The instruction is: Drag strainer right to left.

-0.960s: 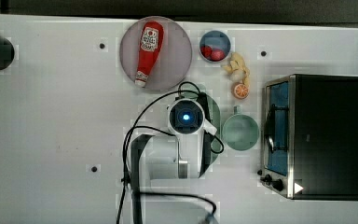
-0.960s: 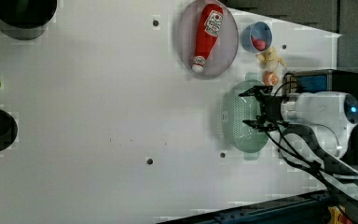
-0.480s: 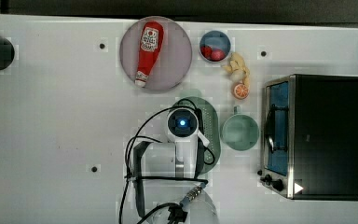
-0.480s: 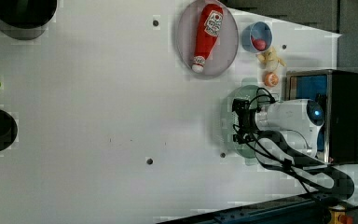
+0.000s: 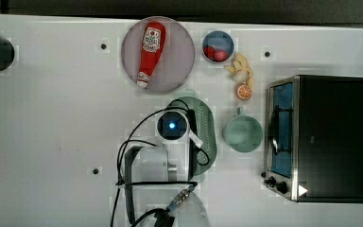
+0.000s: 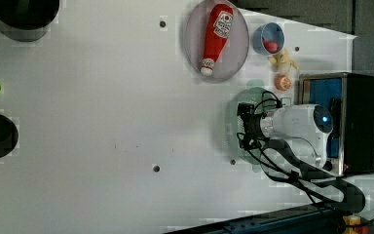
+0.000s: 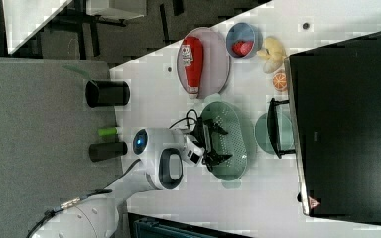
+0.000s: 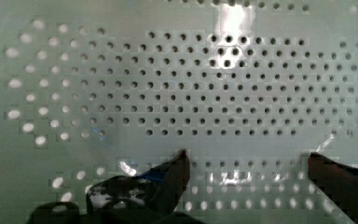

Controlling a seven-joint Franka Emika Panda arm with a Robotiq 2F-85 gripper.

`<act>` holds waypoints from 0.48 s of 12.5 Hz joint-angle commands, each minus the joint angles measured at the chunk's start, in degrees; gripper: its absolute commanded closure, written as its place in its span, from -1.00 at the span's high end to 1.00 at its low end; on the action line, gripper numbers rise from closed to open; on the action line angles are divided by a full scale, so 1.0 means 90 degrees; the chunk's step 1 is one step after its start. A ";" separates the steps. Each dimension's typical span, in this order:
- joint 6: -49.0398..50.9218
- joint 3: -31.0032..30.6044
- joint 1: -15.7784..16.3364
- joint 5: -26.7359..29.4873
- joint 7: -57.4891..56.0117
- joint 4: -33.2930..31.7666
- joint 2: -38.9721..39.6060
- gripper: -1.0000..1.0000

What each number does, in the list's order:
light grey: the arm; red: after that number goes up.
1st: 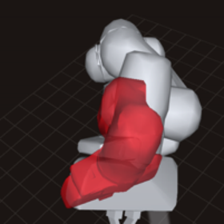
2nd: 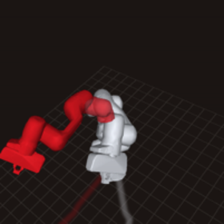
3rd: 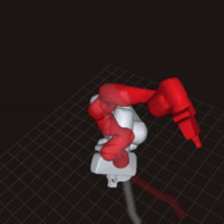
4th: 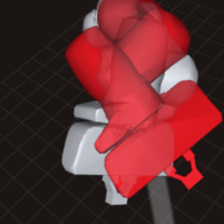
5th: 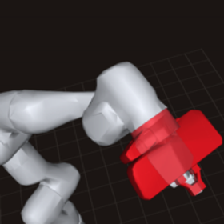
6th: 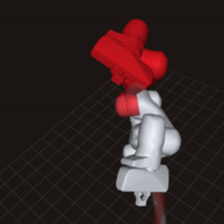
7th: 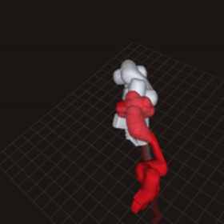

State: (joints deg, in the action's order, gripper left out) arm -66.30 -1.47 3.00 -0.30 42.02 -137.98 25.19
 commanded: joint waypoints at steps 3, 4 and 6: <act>0.0061 -0.0257 0.0690 0.0310 0.1307 0.0121 -0.0181 1.00; 0.0060 -0.0300 0.0825 0.0311 0.1511 0.0141 -0.0181 1.00; 0.0066 -0.0379 0.1101 0.0313 0.1950 0.0193 -0.0155 1.00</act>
State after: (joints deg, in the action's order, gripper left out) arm -66.19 -3.23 10.69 0.75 53.83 -136.53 24.89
